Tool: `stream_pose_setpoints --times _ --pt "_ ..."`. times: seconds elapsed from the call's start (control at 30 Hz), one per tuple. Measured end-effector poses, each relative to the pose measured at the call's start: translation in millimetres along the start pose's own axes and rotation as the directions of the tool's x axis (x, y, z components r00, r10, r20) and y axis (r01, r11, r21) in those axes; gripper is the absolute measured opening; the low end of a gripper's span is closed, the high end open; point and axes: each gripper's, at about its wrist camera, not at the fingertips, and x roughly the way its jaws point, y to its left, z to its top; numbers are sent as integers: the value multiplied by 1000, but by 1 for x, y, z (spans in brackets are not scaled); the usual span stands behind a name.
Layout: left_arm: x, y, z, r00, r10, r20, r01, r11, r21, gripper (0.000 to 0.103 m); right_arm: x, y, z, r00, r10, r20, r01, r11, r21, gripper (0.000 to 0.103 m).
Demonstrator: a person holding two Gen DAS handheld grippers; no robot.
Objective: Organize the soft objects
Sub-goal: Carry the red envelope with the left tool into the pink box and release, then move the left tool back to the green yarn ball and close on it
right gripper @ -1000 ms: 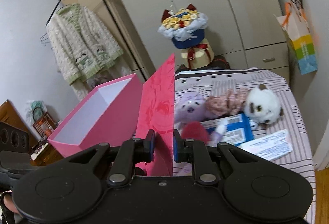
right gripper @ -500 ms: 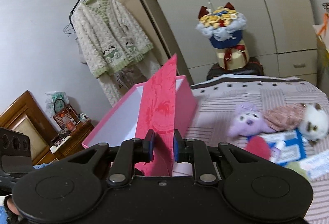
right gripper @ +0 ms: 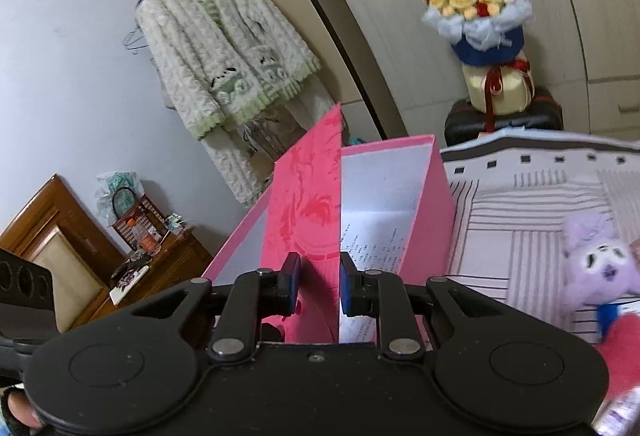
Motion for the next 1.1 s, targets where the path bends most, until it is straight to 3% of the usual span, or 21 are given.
stream_pose_setpoints --times 0.23,0.43,0.57,0.7,0.83,0.97,1.1 --pt "31 24 26 998 11 -69 -13 999 -32 40 36 -4 6 998 -62 -20 63 997 39 24" --pt "50 23 34 995 45 -88 -41 998 42 39 49 -8 7 992 -123 -29 125 991 54 24" --pt "57 19 32 992 50 -119 -43 997 56 39 53 -1 5 992 -117 -39 119 992 50 24" --pt "52 14 29 990 113 -81 -106 990 90 39 54 3 3 980 -196 -23 196 981 -1 25" --pt "36 12 27 990 133 -43 -128 986 103 40 38 4 3 982 -189 -20 188 982 -28 25" --pt "17 0 26 988 155 -26 -150 977 148 46 10 15 2 980 -201 -17 198 974 -106 40" --pt "-15 -24 21 985 171 25 -172 956 239 59 -24 29 2 983 -184 -14 178 964 -197 57"
